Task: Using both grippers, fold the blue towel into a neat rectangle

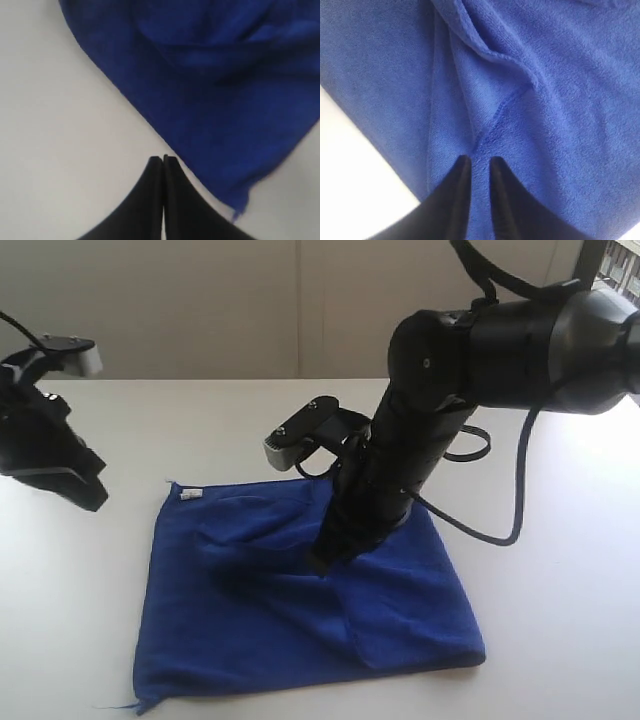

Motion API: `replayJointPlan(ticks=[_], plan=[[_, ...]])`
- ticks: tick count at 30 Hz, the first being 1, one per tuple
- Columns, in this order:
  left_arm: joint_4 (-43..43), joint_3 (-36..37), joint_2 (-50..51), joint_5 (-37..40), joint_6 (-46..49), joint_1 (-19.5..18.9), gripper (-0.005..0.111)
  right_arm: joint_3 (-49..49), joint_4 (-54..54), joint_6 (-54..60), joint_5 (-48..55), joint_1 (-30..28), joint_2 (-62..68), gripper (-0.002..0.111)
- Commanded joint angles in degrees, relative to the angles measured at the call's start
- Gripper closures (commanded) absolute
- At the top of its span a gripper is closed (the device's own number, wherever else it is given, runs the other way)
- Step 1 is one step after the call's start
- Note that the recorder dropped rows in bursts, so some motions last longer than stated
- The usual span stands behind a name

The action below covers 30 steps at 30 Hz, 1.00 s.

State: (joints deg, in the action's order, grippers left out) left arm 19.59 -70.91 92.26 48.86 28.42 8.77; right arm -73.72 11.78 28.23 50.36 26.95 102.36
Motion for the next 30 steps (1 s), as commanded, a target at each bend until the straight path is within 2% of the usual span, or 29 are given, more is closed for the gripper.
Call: replayJointPlan(ticks=[1,3,5,9,12,18,24,26,30], plan=[[7.8,-2.4,7.6,-3.7,7.6,0.0,0.107,0.1,0.7,5.5,-5.4,-0.1,-0.5,0.071],[9.9,-3.4,10.0,-3.9,9.5,0.0,0.105,0.1,0.7,9.2,-10.0,-0.1,-0.1,0.062],[10.0,-4.2,12.2,-3.9,9.6,0.0,0.097,0.1,0.7,11.3,-12.9,-0.1,0.6,0.062],[10.1,-5.8,14.8,-4.7,10.0,0.0,0.07,0.1,0.7,15.7,-14.5,-0.1,3.9,0.062],[10.4,-6.6,15.6,-5.6,10.0,0.0,0.055,0.1,0.7,21.5,-15.5,-0.1,6.7,0.062],[10.4,-6.9,15.8,-6.0,10.8,0.0,0.054,0.1,0.8,26.0,-21.4,-0.1,10.7,0.062],[10.4,-6.9,15.8,-6.0,10.8,0.0,0.054,0.1,0.8,27.2,-21.9,-0.1,12.6,0.064],[10.4,-6.9,15.8,-6.1,10.8,0.0,0.054,0.1,1.1,27.2,-21.9,-0.1,12.7,0.071],[10.4,-6.9,15.8,-6.1,10.8,0.0,0.054,0.1,1.1,27.1,-21.9,-0.1,11.4,0.092]])
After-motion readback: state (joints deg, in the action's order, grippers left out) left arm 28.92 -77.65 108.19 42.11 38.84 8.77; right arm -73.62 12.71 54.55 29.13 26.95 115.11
